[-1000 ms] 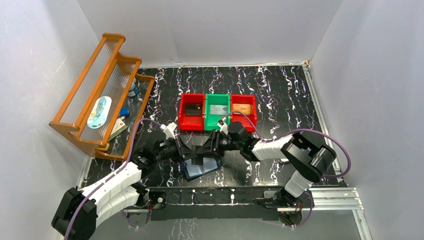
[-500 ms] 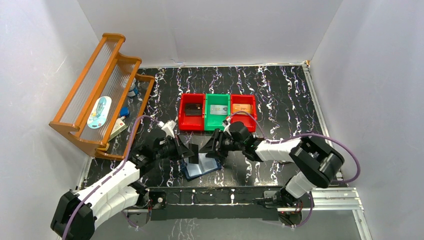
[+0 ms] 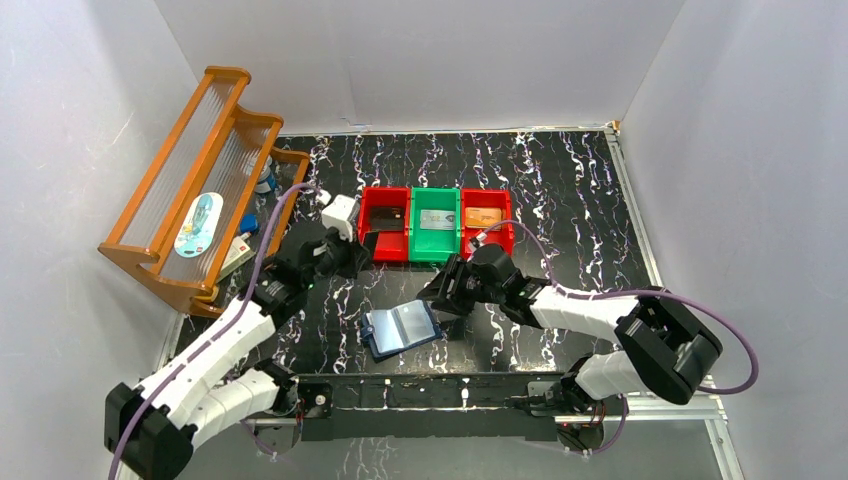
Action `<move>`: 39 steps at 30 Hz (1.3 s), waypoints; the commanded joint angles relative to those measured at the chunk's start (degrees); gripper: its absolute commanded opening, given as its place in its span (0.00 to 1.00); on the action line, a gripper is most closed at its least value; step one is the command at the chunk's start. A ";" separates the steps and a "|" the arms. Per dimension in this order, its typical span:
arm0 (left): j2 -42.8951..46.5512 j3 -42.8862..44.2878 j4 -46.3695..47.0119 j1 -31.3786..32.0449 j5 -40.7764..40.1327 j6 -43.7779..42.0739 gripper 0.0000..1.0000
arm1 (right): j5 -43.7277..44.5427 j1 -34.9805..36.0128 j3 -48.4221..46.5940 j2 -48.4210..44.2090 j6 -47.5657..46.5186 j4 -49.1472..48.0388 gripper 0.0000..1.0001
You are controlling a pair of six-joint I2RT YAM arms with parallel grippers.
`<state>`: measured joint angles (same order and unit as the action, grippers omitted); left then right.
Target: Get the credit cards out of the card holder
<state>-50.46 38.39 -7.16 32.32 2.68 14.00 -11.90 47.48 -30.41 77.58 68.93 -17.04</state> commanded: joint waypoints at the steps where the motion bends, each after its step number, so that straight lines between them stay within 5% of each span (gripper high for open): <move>1: -5.68 6.79 -2.25 -0.15 -2.20 -18.86 0.00 | 2.17 -0.87 0.82 -3.04 -1.03 1.31 0.62; 5: -11.21 11.71 -2.99 -0.64 -0.42 -28.60 0.00 | 2.88 -1.45 1.59 -4.45 -0.99 1.85 0.62; 9: -18.37 17.73 -8.86 -1.49 9.85 -45.80 0.00 | 3.02 -2.23 2.01 -5.89 -1.13 2.76 0.61; 19: -32.27 28.29 -12.01 -5.24 10.42 -62.42 0.00 | 3.41 -3.80 3.64 -8.74 -1.27 4.25 0.62; 39: -48.52 35.96 -7.12 -6.12 6.03 -71.39 0.00 | 1.13 -6.92 4.48 -7.11 -1.87 4.25 0.62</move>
<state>-98.94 72.12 -16.62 26.35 9.39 -55.59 -9.78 41.19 -26.33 70.24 68.12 -11.44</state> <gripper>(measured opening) 0.010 0.620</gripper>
